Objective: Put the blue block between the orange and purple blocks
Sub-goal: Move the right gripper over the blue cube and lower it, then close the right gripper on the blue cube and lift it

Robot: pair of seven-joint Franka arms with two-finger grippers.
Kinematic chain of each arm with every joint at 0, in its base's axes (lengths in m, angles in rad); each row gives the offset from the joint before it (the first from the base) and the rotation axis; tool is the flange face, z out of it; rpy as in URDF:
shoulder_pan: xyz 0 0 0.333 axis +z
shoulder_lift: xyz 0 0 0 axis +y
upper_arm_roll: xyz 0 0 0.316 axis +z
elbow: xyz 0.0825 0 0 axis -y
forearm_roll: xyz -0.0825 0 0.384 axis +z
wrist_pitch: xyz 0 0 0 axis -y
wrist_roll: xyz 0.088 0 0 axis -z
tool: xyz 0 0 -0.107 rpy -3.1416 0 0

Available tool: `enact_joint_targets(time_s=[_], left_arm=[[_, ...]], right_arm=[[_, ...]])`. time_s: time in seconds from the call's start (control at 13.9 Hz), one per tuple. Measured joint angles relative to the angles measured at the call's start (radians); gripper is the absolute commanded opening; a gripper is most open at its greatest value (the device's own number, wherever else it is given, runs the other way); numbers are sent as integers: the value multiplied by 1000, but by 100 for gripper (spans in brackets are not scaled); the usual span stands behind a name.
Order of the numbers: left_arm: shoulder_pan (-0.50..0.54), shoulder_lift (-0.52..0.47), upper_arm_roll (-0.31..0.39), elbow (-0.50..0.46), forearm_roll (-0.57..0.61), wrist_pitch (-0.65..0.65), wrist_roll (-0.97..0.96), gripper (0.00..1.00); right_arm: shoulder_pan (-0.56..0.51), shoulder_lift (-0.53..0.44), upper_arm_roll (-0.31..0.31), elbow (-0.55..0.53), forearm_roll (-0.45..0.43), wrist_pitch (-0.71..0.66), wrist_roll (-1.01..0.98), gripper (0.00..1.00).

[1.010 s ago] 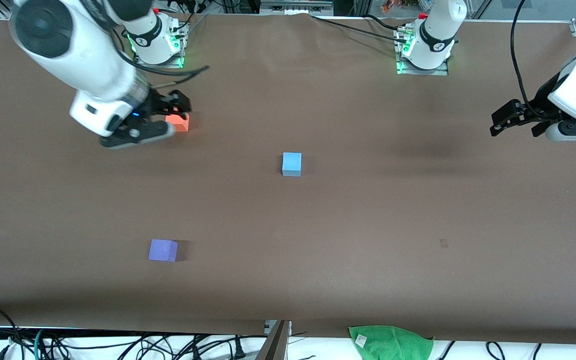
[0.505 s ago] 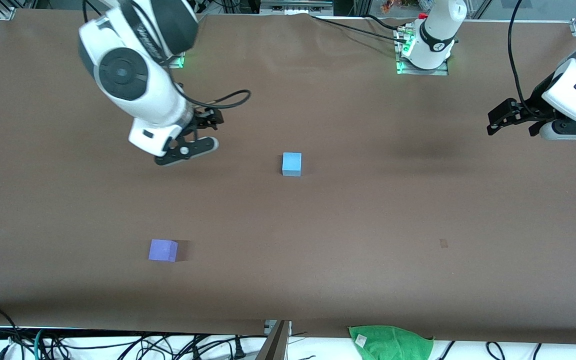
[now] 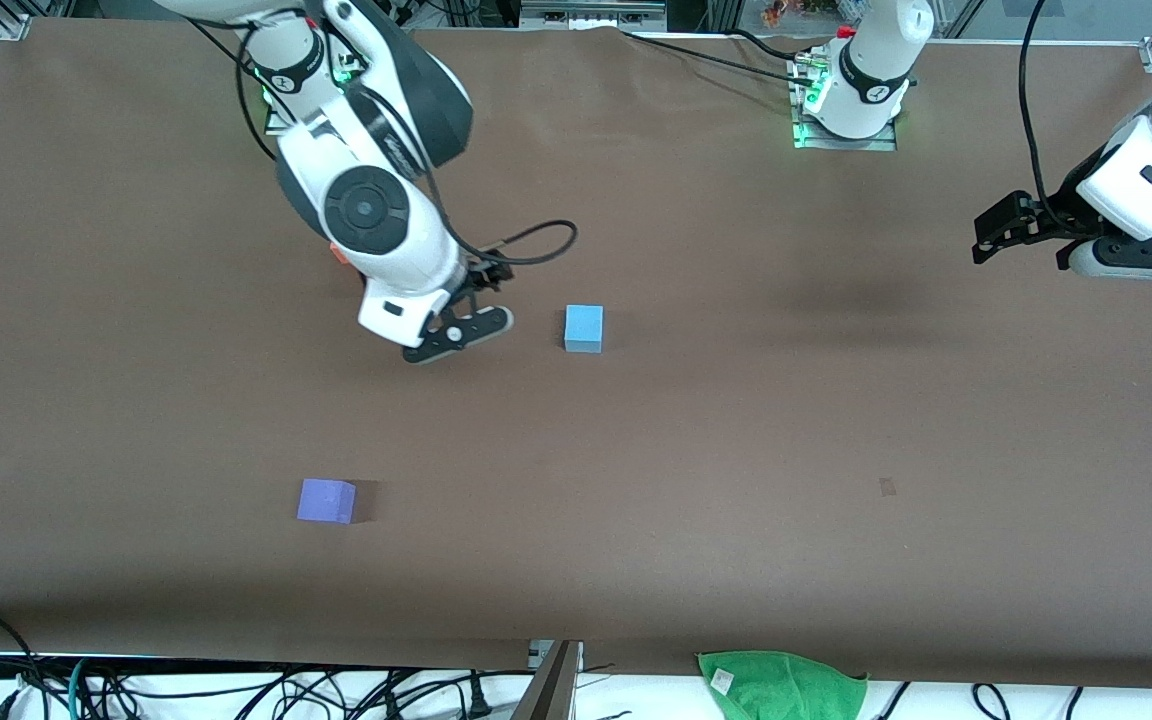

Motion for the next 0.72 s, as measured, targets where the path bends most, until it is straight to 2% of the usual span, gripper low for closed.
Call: enact_joint_targets(time_s=[0.36,0.72], left_arm=[[0,1,0,2,15,0,14,100],[0,1,0,2,22,0,17,100]], right_arm=[[82,117,-1,0,-36,246,183,100],[164,226,-7,1,-167,378,394,100]])
